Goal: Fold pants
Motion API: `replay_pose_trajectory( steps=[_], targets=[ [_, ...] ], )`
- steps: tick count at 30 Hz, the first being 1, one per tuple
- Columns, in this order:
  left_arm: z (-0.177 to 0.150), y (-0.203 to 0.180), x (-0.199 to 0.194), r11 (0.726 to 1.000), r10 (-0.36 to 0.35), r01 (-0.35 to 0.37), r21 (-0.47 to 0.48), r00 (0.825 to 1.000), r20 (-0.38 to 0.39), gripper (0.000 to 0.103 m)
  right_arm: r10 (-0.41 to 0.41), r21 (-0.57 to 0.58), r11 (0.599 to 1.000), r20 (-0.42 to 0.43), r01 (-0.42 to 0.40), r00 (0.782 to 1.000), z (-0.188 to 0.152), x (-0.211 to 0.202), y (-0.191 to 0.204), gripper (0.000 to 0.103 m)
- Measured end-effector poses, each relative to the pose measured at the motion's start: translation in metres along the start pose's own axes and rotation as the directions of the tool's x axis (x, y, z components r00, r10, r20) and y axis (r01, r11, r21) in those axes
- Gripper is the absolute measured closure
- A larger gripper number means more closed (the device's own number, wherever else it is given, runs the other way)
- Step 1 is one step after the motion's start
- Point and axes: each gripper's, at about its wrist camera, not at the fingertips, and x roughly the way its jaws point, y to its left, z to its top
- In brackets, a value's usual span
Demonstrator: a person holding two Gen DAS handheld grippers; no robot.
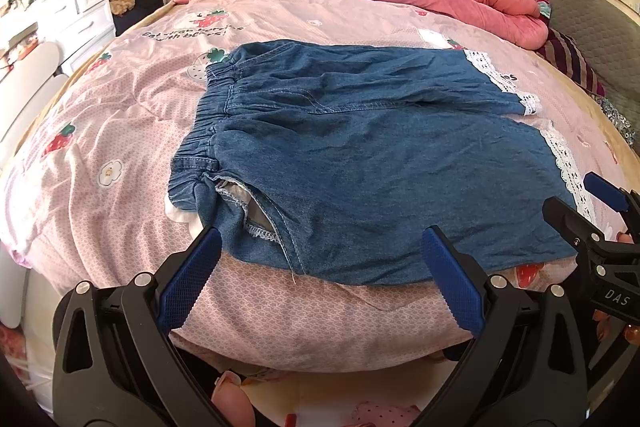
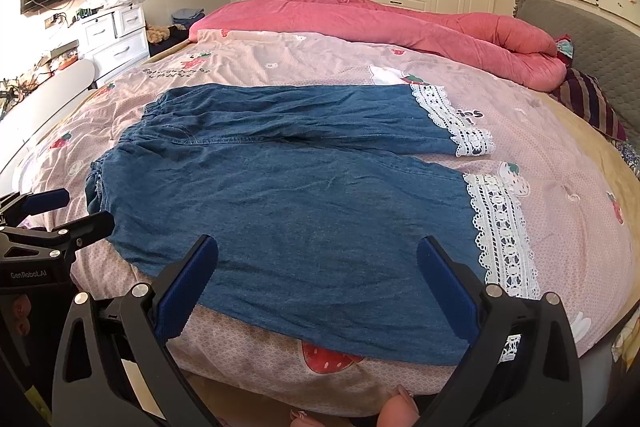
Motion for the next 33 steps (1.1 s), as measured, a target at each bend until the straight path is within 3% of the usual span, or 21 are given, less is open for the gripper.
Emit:
replay_pose_trajectory(
  steps=[33],
  targets=[
    [0.012,0.009,0.015,1.0,-0.009,0.009,-0.006,1.0,-0.003,0.009,0.005,-0.027,1.0,-0.015,-0.006,1.0,0.014,0.019,0.001,0.004]
  ],
)
